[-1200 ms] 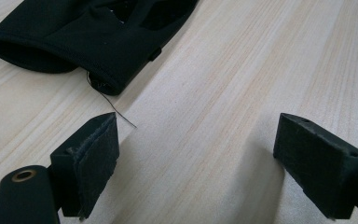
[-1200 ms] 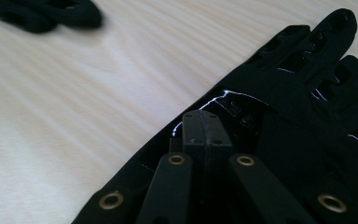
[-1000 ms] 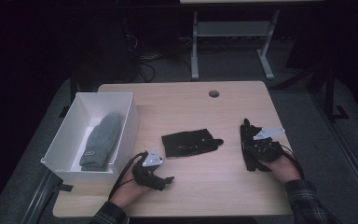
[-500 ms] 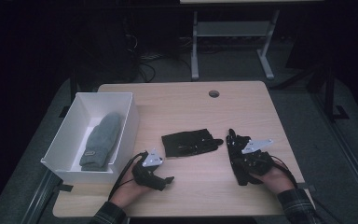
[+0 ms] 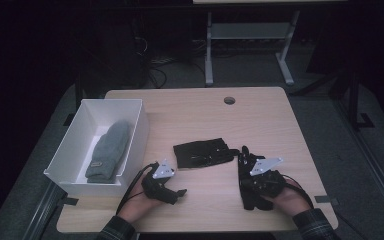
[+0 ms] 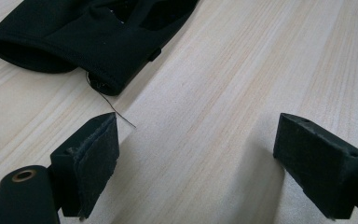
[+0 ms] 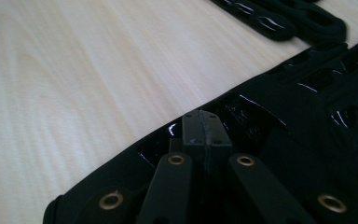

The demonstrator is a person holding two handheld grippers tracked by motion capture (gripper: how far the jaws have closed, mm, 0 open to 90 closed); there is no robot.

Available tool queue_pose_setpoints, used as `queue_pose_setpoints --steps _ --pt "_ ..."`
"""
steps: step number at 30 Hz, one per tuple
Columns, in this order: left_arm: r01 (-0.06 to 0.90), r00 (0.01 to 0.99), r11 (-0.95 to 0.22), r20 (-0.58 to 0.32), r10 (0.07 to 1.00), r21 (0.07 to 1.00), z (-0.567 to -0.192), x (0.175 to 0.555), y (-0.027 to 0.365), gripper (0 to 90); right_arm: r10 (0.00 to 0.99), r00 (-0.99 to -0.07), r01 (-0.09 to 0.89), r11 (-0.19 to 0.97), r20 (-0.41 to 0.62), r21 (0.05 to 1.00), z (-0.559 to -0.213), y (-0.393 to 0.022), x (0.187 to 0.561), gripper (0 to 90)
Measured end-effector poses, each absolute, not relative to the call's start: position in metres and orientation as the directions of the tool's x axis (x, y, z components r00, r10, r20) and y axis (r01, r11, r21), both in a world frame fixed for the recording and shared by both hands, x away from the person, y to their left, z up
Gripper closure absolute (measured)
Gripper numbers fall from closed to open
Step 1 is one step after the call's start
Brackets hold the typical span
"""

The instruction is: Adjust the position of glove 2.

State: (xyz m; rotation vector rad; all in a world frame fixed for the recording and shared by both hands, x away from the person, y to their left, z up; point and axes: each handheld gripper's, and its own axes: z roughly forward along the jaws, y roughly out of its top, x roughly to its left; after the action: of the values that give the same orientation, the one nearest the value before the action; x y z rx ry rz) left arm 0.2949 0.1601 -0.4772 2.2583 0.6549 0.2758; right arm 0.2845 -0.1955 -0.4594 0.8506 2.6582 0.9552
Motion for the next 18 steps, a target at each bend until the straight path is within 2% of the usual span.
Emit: queue_pose_setpoints --steps 9,18 --pt "0.374 0.844 -0.581 -0.006 0.536 0.723 -0.477 0.295 0.160 13.6 0.507 -0.861 0.416 0.651 0.044 0.635 -0.459 -0.178 0.273 90.0" --pt "0.374 0.845 -0.582 -0.006 0.535 0.722 -0.477 0.295 0.160 13.6 0.529 -0.848 0.419 0.617 0.043 0.666 -0.454 -0.188 0.275 89.7"
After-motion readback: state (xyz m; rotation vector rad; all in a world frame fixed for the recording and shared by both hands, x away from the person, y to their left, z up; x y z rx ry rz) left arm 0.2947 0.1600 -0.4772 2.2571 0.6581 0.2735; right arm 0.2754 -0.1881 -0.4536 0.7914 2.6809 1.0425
